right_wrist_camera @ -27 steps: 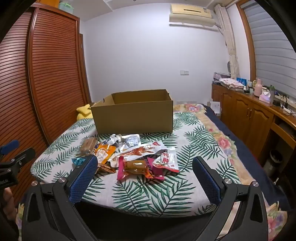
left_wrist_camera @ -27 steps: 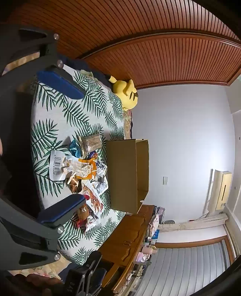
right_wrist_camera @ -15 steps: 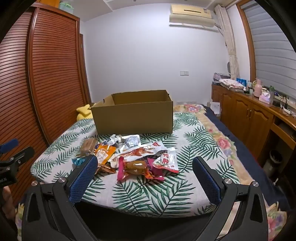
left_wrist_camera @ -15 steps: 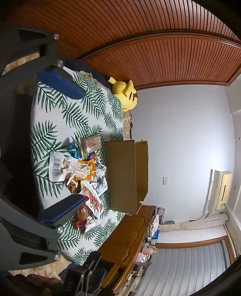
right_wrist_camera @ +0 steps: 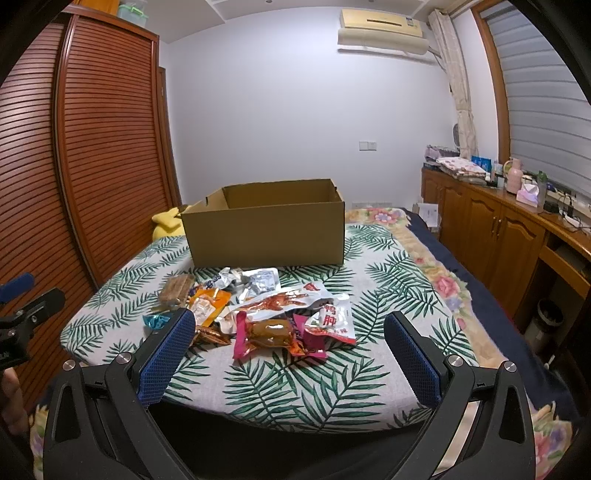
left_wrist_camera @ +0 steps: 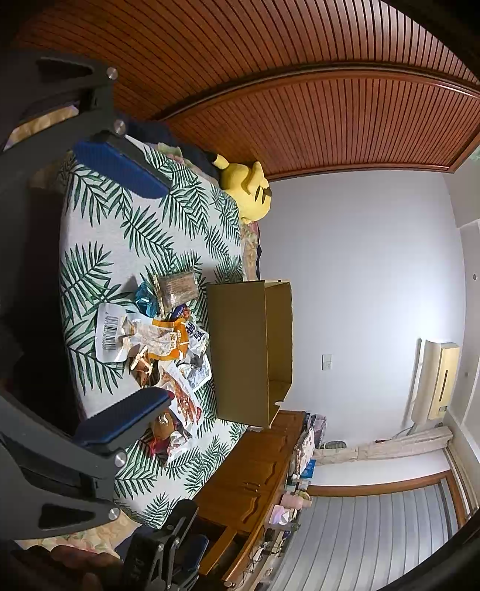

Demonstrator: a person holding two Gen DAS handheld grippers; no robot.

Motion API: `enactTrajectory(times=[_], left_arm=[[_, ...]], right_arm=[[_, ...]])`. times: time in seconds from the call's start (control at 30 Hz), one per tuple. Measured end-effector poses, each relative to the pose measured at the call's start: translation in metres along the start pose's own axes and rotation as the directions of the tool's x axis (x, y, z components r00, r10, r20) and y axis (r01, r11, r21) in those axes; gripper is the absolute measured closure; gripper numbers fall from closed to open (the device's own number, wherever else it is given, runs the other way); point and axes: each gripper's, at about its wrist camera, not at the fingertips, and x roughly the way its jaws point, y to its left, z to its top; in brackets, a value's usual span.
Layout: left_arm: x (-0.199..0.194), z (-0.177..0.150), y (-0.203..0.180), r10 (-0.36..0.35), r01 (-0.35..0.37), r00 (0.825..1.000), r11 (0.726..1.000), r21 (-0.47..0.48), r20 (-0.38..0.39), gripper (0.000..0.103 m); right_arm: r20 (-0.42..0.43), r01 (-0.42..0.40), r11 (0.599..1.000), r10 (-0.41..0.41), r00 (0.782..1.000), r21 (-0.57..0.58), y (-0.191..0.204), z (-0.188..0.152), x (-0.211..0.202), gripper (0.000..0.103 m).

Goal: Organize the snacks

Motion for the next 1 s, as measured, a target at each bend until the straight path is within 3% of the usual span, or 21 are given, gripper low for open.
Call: enactTrajectory(times=[1.0], left_arm=[[-0.0039, -0.0012, -0.0017, -0.003, 0.003, 1.0, 1.0, -0.003, 0.007, 0.0]], right_arm=[[-0.001, 0.001, 1.0, -0.001, 1.0, -0.001, 0.0001, -0.0009, -0.0003, 0.0]])
